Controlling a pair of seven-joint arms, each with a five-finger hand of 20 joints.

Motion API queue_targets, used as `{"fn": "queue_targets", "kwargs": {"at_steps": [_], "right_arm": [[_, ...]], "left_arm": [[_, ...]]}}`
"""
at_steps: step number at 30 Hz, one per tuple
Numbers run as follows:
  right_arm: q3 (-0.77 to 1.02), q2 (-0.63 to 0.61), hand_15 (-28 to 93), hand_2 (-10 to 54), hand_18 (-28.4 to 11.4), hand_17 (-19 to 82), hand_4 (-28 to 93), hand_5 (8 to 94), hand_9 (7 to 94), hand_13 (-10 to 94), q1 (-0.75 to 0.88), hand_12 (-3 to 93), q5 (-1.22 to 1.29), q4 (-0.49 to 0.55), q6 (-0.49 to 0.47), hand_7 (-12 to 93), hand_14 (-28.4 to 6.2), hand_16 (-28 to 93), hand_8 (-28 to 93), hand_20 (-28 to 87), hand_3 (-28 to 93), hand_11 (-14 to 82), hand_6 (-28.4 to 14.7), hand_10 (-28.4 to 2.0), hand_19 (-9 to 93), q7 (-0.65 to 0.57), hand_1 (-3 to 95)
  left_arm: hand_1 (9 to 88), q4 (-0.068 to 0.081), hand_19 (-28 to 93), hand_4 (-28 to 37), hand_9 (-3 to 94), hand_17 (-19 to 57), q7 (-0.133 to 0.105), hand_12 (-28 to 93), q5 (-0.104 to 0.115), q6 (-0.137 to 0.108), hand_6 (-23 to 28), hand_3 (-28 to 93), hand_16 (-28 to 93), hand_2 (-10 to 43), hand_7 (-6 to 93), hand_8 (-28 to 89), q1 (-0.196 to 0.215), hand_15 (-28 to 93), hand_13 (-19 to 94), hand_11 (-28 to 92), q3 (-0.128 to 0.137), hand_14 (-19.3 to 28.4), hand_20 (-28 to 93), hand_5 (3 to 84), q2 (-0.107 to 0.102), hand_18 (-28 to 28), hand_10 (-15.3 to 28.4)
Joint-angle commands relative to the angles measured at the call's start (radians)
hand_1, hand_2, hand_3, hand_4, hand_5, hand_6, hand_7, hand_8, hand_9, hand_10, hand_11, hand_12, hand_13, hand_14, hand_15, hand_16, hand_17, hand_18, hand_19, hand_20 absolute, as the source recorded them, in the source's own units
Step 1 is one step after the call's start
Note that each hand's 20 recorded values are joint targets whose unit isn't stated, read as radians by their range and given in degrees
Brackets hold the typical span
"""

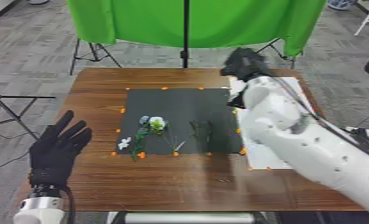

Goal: Arrange flowers

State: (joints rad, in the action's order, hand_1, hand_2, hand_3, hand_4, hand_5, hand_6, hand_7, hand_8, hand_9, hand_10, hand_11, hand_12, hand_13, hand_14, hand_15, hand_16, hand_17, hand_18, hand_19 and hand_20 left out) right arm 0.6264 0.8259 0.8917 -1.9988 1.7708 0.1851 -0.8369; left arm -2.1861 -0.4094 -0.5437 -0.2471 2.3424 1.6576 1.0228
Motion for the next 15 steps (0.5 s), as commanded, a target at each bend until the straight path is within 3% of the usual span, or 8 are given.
{"fn": "queue_targets", "kwargs": {"at_steps": [1,6,7,10,14,15], "right_arm": [[-0.052,-0.137,72,-9.5,-25.6,16,-28,59.0,59.3,49,-0.005,14.7,-0.003,-0.098,-0.029,15,-13.9,14,-13,47,80,26.1,1.0,-15.7,77,-0.059,35.7],[-0.033,-0.144,73,-9.5,-25.9,16,-28,57.6,56.4,47,0.037,14.3,0.008,-0.123,-0.092,15,-14.7,13,-13,47,80,23.4,1.3,-16.5,77,-0.084,35.3],[-0.044,-0.143,73,-9.5,-26.0,16,-28,57.3,56.0,46,0.034,14.3,0.007,-0.132,-0.095,16,-14.8,13,-13,47,80,23.1,1.3,-16.6,77,-0.085,35.2],[-0.069,-0.139,74,-9.5,-26.3,16,-28,55.5,54.5,45,0.033,14.5,-0.003,-0.161,-0.112,16,-15.0,13,-13,47,81,22.5,1.0,-16.8,77,-0.079,35.0],[-0.121,-0.131,74,-9.5,-26.2,16,-28,55.7,56.4,47,0.025,14.7,-0.045,-0.199,-0.071,16,-14.4,12,-13,47,81,23.2,1.9,-15.9,77,-0.072,35.4],[-0.133,-0.129,73,-9.5,-26.0,16,-28,56.4,57.4,48,0.018,14.6,-0.054,-0.204,-0.086,16,-14.1,12,-14,47,81,23.3,2.0,-15.6,77,-0.069,35.7]], "left_arm": [[18.8,0.008,56,-28.3,33.0,-7.4,-0.016,11,0.012,-0.006,8.1,78,-10,9.4,8.1,-8,0.007,58,21,23,-0.016,28.3,18,35.7,0.005,28.4,20.3],[18.7,0.01,55,-28.3,33.0,-7.6,-0.006,11,0.0,0.003,8.1,78,-11,9.5,8.2,-8,-0.003,58,21,23,-0.01,28.3,19,35.5,0.012,28.4,20.4],[18.7,0.01,55,-28.3,33.0,-7.6,-0.018,11,0.008,-0.003,8.1,78,-11,9.5,8.2,-8,0.0,58,21,23,-0.014,28.4,19,35.5,0.003,28.4,20.4],[18.7,0.009,55,-28.3,32.9,-7.6,-0.011,11,0.007,-0.002,8.1,78,-11,9.4,8.4,-8,0.003,58,21,23,-0.012,28.4,19,35.5,0.009,28.4,20.3],[18.7,0.006,55,-28.3,32.9,-7.6,0.031,11,-0.014,0.006,8.1,78,-11,9.4,8.4,-8,0.002,58,21,23,-0.002,28.4,20,35.5,0.025,28.4,20.4],[18.8,0.01,55,-28.3,33.0,-7.6,0.025,11,-0.021,0.017,8.1,78,-11,9.5,8.4,-8,0.002,58,21,23,-0.001,28.4,20,35.5,0.028,28.4,20.4]]}}
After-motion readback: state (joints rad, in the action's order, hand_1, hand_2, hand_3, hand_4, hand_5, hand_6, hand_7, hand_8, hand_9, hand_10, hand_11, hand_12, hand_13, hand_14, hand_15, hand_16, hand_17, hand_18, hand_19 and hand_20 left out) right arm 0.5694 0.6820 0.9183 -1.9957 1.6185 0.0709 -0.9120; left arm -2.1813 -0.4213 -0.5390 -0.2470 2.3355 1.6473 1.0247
